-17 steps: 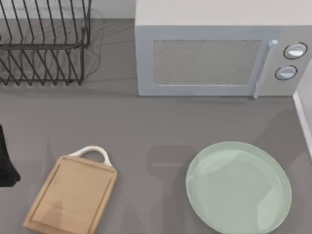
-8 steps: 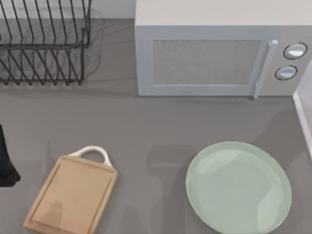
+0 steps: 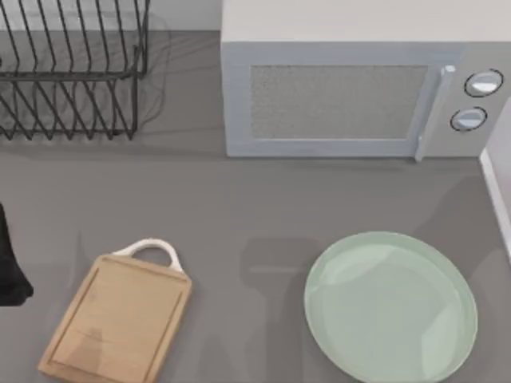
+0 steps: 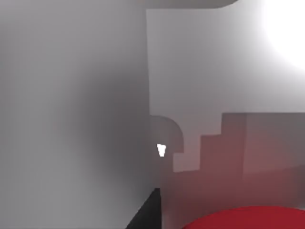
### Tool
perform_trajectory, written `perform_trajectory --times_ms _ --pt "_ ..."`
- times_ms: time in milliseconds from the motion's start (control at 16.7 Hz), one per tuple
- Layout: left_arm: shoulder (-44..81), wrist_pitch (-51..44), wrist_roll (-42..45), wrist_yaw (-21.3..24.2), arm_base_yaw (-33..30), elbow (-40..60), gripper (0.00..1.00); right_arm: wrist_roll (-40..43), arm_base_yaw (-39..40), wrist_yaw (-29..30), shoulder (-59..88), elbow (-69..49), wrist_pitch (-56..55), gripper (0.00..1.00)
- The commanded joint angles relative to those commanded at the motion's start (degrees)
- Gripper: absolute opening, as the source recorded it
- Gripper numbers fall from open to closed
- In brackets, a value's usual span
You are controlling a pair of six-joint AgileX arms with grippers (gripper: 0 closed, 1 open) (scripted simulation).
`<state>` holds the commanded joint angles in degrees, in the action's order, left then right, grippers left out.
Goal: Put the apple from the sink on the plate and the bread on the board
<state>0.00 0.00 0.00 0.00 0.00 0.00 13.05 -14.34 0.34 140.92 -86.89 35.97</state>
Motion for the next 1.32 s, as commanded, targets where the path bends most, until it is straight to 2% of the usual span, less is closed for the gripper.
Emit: perform_trajectory --times_ms 360,780,1320 --pt "0.0 0.0 0.0 0.0 0.0 0.0 1.00 -0.4 0.1 -0.8 -5.3 -2.2 4.1 0.00" --pt "0.0 0.0 0.0 0.0 0.0 0.0 1.00 -0.2 0.1 -0.9 -13.5 -8.1 18.6 0.00" --pt "0.0 0.0 0.0 0.0 0.0 0.0 1.00 -2.4 1.5 -0.6 -16.3 -7.9 20.4 0.00"
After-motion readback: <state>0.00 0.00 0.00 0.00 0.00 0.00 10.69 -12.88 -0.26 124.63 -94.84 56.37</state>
